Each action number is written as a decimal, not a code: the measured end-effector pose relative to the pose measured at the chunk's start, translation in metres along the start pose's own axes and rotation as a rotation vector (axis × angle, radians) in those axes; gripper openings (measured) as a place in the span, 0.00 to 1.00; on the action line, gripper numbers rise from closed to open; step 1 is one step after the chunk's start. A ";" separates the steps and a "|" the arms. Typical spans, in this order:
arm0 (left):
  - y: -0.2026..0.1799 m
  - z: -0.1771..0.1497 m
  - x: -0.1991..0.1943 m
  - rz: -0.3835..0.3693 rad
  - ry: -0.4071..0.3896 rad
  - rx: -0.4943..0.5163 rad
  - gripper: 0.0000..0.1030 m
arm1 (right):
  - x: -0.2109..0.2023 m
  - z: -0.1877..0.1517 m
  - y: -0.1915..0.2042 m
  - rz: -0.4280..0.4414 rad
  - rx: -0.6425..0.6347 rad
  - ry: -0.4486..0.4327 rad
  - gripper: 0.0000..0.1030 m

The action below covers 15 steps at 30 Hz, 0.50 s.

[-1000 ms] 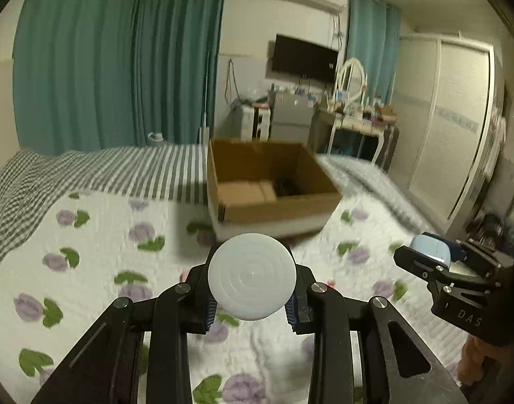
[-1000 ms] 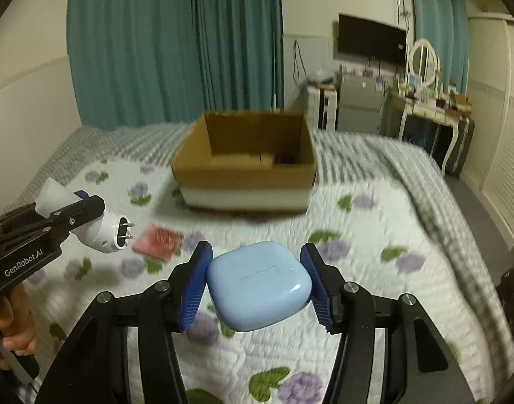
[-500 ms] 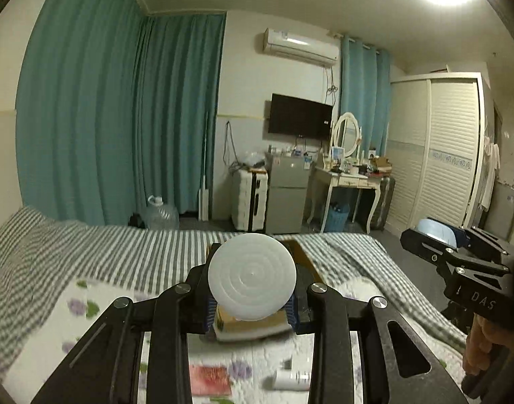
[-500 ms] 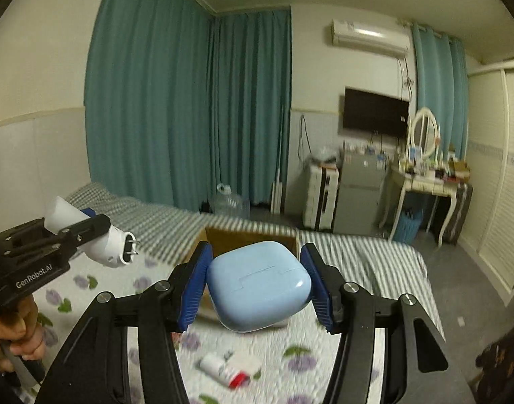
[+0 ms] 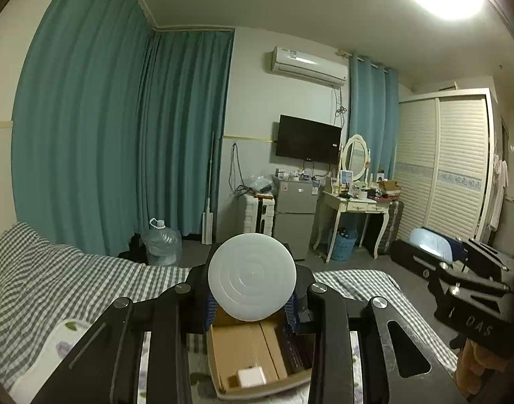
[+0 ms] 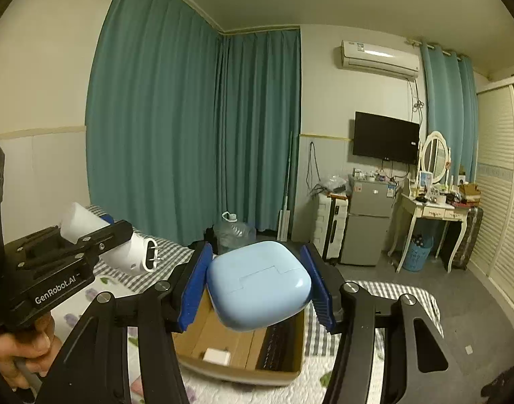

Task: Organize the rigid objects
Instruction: 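Carry bottle and earbud case into the box and open both tools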

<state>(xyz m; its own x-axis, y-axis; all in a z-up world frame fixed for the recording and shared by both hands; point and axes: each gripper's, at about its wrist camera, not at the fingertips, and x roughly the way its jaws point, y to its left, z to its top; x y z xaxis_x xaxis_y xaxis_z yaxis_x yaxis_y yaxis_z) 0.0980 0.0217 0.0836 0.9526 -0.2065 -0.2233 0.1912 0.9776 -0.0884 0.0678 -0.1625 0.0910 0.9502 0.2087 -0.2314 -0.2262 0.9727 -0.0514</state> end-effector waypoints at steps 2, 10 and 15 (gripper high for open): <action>0.002 0.000 0.015 0.004 0.005 -0.003 0.31 | 0.014 0.000 -0.001 -0.002 -0.002 0.007 0.53; 0.011 -0.025 0.080 -0.007 0.099 -0.010 0.31 | 0.076 -0.021 -0.015 -0.021 0.007 0.071 0.53; 0.013 -0.055 0.128 -0.007 0.203 -0.022 0.31 | 0.115 -0.048 -0.036 -0.018 0.027 0.152 0.53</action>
<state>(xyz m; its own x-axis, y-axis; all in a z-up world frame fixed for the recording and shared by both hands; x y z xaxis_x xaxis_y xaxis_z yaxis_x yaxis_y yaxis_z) 0.2095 0.0056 0.0000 0.8836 -0.2200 -0.4134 0.1907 0.9753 -0.1114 0.1751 -0.1787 0.0193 0.9103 0.1757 -0.3748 -0.2017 0.9790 -0.0309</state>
